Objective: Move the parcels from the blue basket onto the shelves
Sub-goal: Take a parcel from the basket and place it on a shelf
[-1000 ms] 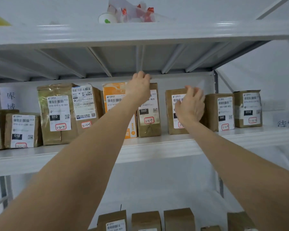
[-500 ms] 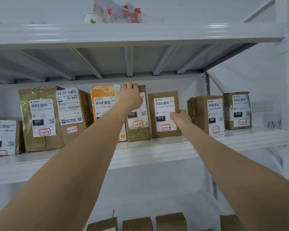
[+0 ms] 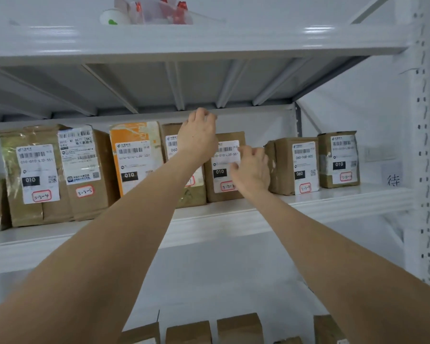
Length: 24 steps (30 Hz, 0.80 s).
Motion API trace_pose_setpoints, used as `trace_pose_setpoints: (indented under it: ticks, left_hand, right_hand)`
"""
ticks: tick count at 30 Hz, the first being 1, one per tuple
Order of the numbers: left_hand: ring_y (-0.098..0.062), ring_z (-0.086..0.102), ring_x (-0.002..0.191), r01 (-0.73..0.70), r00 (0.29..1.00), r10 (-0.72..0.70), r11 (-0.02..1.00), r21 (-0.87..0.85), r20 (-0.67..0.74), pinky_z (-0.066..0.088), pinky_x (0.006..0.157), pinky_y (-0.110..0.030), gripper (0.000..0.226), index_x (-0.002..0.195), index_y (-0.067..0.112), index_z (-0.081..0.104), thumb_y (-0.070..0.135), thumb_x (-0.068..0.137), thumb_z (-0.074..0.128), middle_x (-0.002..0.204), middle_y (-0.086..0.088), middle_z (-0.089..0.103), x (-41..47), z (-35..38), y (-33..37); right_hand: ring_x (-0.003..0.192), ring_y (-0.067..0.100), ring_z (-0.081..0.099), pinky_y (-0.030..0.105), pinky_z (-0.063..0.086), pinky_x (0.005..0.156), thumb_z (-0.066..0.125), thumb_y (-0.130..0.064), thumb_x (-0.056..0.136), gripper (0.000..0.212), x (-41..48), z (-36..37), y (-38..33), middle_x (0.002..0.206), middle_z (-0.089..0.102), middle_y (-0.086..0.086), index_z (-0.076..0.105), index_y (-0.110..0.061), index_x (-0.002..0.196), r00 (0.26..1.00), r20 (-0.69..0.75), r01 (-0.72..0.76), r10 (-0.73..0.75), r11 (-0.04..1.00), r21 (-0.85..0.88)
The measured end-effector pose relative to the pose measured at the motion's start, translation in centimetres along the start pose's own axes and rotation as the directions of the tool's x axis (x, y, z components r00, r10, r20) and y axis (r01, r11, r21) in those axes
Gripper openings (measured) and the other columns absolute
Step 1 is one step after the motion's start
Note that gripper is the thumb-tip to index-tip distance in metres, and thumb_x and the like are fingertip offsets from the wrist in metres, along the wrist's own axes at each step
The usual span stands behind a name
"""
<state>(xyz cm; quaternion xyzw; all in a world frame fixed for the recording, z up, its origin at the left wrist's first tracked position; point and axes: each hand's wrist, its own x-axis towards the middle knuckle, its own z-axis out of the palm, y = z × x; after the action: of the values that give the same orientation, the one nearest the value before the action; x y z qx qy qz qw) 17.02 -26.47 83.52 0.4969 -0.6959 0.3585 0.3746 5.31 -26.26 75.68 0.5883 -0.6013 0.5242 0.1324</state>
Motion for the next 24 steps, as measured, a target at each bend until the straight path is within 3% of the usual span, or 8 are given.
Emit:
trace_pose_setpoints:
  ticks: [4,8,13,16,21,24]
  left_hand:
    - [-0.024,0.034,0.133,0.004,0.991,0.010,0.995,-0.099,0.134,0.040,0.101,-0.039,0.051,0.143,0.013,0.035,0.011,0.093,0.045,0.145,-0.007,0.034,-0.2,0.8,5.8]
    - [-0.026,0.033,0.135,0.059,0.968,-0.017,0.985,-0.163,0.251,0.038,0.107,-0.042,0.054,0.147,0.014,0.029,0.010,0.094,0.044,0.151,-0.006,0.029,-0.2,1.9,11.2]
    - [-0.026,0.033,0.137,0.070,0.960,-0.018,0.982,-0.177,0.281,0.038,0.107,-0.042,0.064,0.149,0.015,0.021,0.013,0.093,0.050,0.153,-0.006,0.027,0.6,3.1,16.5]
    - [-0.026,0.031,0.138,-0.009,0.969,0.036,0.994,-0.113,0.244,0.035,0.110,-0.040,0.076,0.150,0.016,0.019,0.019,0.087,0.062,0.152,-0.007,0.027,1.5,3.8,19.1]
    - [-0.028,0.009,0.146,-0.134,0.948,0.085,0.981,0.142,0.307,0.010,0.119,-0.045,0.093,0.151,0.013,0.009,0.034,0.083,0.070,0.156,-0.010,0.018,3.4,6.1,22.1]
    - [-0.030,0.027,0.140,-0.155,0.913,0.038,0.953,0.259,0.406,0.016,0.118,-0.047,0.093,0.149,0.008,0.016,0.040,0.080,0.071,0.149,-0.013,0.032,3.8,7.4,21.8]
  right_hand:
    - [0.122,0.026,0.041,0.035,0.039,0.098,0.057,-0.024,0.093,0.045,0.7,-3.0,3.3,0.135,0.041,0.008,0.045,-0.020,0.136,0.998,-0.040,0.055,-0.054,0.998,0.027]
    - [0.123,0.029,0.040,0.038,0.039,0.095,0.057,-0.021,0.092,0.045,2.0,-5.8,8.5,0.138,0.037,0.010,0.044,-0.019,0.135,0.999,-0.022,-0.027,0.028,0.997,0.072]
    - [0.138,0.032,0.029,0.043,0.036,0.109,0.065,-0.025,0.088,0.076,4.1,-8.3,15.5,0.155,0.019,0.015,0.022,-0.016,0.149,0.973,0.000,-0.230,0.231,0.970,0.076]
    - [0.145,0.032,0.016,0.046,0.029,0.113,0.068,-0.032,0.086,0.090,5.3,-9.2,18.8,0.159,0.007,0.015,0.011,-0.017,0.153,0.943,0.058,-0.331,0.327,0.940,0.081]
    - [0.146,0.035,0.010,0.048,0.021,0.117,0.080,-0.047,0.071,0.117,8.1,-9.5,22.1,0.159,0.006,0.015,0.003,-0.015,0.153,0.918,0.032,-0.397,0.396,0.909,0.125]
    - [0.144,0.036,0.015,0.051,0.021,0.116,0.081,-0.055,0.066,0.123,9.3,-8.9,23.4,0.157,0.015,0.016,0.004,-0.013,0.153,0.889,0.082,-0.459,0.451,0.876,0.149]
